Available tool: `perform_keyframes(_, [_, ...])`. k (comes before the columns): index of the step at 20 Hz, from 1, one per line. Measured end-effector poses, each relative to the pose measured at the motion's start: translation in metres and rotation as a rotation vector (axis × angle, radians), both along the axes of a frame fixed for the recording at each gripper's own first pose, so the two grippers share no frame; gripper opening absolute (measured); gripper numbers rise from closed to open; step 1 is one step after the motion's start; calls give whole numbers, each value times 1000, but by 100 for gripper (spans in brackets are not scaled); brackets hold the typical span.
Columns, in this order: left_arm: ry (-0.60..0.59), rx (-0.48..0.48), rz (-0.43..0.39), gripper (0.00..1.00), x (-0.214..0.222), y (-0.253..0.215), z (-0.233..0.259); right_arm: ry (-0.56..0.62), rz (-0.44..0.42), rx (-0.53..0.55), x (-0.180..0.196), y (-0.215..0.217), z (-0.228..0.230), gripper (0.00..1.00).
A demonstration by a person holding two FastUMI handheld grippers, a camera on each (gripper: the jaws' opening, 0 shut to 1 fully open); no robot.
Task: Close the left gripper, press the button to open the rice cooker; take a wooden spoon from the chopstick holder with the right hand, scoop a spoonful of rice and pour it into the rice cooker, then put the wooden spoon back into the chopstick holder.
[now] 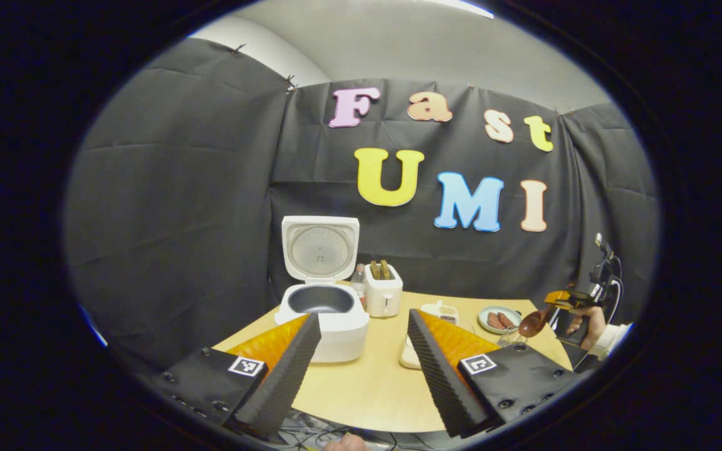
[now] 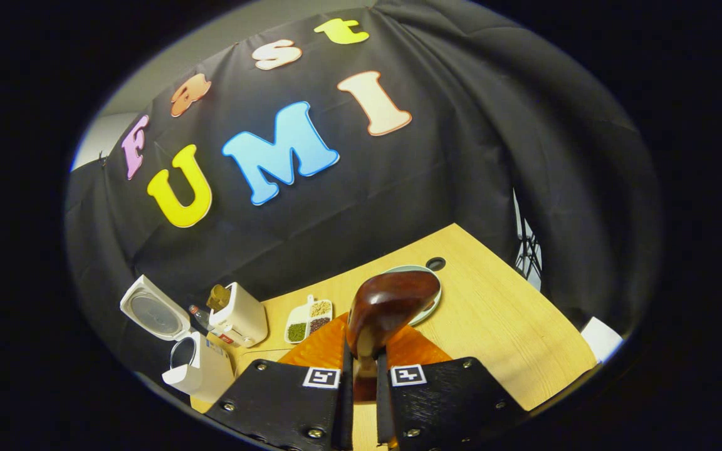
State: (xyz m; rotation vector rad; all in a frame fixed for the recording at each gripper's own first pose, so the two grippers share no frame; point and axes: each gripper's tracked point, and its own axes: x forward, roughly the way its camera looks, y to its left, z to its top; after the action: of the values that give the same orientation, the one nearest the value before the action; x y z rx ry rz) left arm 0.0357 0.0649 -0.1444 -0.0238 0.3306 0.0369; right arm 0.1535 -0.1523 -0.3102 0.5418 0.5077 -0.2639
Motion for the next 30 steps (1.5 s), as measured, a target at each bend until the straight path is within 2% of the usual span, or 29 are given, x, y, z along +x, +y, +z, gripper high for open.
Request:
perform_keyframes(6, [-90,-40,-65,94,-6,54,18,-104,42,-130,-30,94,83,15])
perform_keyframes(9, [-101,-90,-61,94,-2,72,22,-108,121,-198,-30,146,98,15])
perform_keyframes(12, [-103,-105,-41,94,8,89,16,-112,190,-258,-10,183,97,15])
perform_keyframes(13, [-99,-100,-31,97,12,95,15,-105,220,-261,-2,195,89,15])
perform_keyframes(14, [-97,-92,-16,94,16,101,13,-98,242,-257,8,204,82,15])
perform_keyframes(16, [-93,-87,17,94,22,112,12,-74,269,-257,27,214,62,15])
perform_keyframes(20, [-57,-52,80,94,30,128,-6,25,320,-305,67,213,-10,15])
perform_keyframes(22, [-35,-46,110,97,34,134,-12,75,358,-340,83,211,-48,15])
perform_keyframes(23, [-22,-43,121,94,37,135,-16,108,382,-353,88,210,-67,15])
perform_keyframes(25, [1,-32,137,97,38,136,-25,164,416,-369,93,208,-100,15])
perform_keyframes(26, [9,-26,142,94,38,135,-26,184,428,-379,93,208,-111,15])
perform_keyframes(30, [17,-18,161,95,43,134,-32,237,494,-421,84,214,-140,16])
